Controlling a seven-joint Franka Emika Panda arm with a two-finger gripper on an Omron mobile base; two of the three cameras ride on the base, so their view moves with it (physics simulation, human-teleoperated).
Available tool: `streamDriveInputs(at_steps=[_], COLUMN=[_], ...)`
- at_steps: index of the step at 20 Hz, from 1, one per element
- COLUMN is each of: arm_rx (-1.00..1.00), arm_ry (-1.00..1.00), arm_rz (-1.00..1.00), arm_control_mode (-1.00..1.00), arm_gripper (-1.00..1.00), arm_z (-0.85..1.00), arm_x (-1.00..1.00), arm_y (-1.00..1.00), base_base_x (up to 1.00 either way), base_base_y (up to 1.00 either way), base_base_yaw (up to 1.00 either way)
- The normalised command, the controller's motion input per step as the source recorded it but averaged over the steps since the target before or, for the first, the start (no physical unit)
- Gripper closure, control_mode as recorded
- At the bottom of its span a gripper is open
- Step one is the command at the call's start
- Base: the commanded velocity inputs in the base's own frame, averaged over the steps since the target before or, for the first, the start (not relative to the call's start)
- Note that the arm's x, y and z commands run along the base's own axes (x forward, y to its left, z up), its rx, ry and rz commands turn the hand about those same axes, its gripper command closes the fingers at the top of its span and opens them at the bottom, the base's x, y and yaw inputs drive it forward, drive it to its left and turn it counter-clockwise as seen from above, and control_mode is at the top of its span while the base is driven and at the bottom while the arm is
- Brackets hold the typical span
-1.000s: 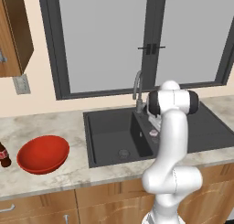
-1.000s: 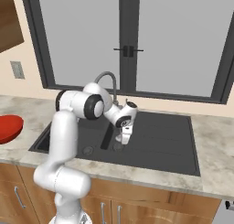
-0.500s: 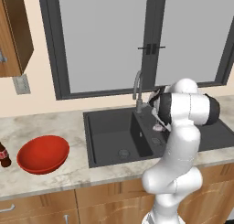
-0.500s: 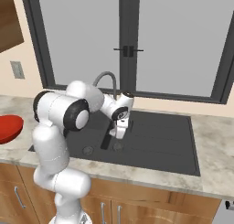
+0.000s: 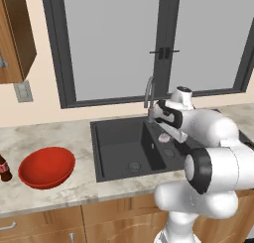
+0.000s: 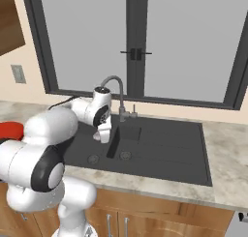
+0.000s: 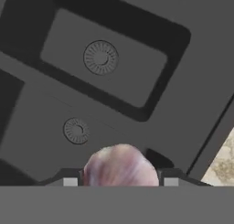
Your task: Pick the garlic from the sink and place it in the bowl. Then pick the bowl and place it in the microwave. Then close the microwave door and press the start button.
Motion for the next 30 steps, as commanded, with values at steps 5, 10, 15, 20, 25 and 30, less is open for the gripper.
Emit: streamDriveInputs(at_steps=[5, 10, 15, 20, 25, 30], arm_rx=[-0.2, -0.18, -0.16, -0.07, -0.01, -0.1], arm_ry=[-0.1, 0.0, -0.01, 0.0, 0.0, 0.0], arm_rz=[0.33, 0.52, 0.63, 0.55, 0.43, 0.34], arm_control_mode=[-1.0, -1.0, -1.0, -1.0, -1.0, -1.0], arm_gripper=[1.0, 1.0, 1.0, 1.0, 1.0, 1.0], arm_z=[0.6, 0.5, 0.18, 0.28, 0.57, 0.07], arm_x=[-0.69, -0.32, 0.0, 0.22, 0.49, 0.12], arm_y=[0.97, 1.0, 1.0, 1.0, 1.0, 1.0], base_base_x=[0.0, 0.0, 0.0, 0.0, 0.0, 0.0], base_base_y=[0.0, 0.0, 0.0, 0.0, 0.0, 0.0], base_base_yaw=[0.0, 0.0, 0.0, 0.0, 0.0, 0.0])
